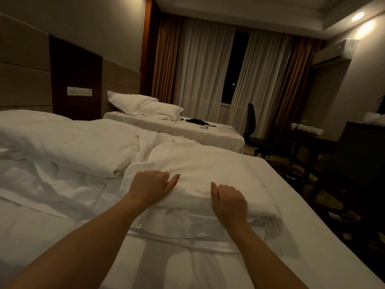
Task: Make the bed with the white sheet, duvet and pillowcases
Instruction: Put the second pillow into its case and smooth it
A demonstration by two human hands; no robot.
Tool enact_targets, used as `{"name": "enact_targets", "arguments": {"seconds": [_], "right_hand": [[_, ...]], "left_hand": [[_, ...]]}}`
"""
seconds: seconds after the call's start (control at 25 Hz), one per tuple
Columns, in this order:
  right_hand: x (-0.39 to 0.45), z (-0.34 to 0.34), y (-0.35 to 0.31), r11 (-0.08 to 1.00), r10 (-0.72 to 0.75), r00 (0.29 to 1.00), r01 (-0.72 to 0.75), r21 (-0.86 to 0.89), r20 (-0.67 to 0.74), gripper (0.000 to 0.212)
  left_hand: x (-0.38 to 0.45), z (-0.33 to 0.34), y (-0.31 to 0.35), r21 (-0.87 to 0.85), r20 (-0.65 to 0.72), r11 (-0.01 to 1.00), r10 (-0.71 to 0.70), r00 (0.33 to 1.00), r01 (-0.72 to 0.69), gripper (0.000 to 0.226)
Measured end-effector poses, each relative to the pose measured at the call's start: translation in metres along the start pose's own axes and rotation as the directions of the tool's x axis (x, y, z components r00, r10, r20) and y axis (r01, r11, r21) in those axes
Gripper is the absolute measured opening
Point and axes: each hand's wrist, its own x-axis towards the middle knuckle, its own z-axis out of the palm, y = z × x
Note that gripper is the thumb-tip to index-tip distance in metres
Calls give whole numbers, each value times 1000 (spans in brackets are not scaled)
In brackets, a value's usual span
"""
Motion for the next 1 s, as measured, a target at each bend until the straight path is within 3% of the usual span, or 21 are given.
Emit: {"name": "enact_targets", "arguments": {"seconds": [0.16,0.32,0.4,0.48,0.56,0.68,0.76,0.84,0.92,0.96,1.0], "right_hand": [[-18,-5,0,999,-35,999,35,-13,29,46],[-20,-2,-2,997,-9,1000,10,-75,17,51],[-18,-1,-5,997,13,1000,-13,-74,-5,51],[-19,-2,-5,997,19,1000,-21,-74,-23,51],[-20,-3,-6,998,24,999,-26,-64,-29,52],[-16,-5,-6,998,20,999,-21,-53,-28,56],[-17,-7,-11,999,28,999,-29,-25,-28,60],[-21,-9,-25,1000,19,1000,-19,9,18,64],[-29,-17,-54,998,31,983,-41,54,183,76],[-30,-19,-69,984,94,947,-135,116,309,84],[-27,-19,-82,932,196,866,-311,188,461,89]], "left_hand": [[-30,-10,10,-91,27,947,-308,951,309,63],[-63,-25,39,-194,236,710,-636,735,677,72],[-72,-32,51,-355,399,426,-735,547,832,75],[-70,-32,56,-463,523,97,-772,360,881,76],[-53,-31,60,-565,582,-187,-781,227,804,85],[-15,-37,66,-615,684,-544,-728,43,571,120],[3,-39,68,-561,703,-608,-708,-65,561,131],[10,-36,71,-533,660,-568,-743,-113,627,126],[12,-33,72,-562,606,-510,-790,-95,652,106],[13,-29,70,-584,588,-487,-805,-74,649,97],[15,-28,68,-601,582,-470,-812,-49,647,90]]}}
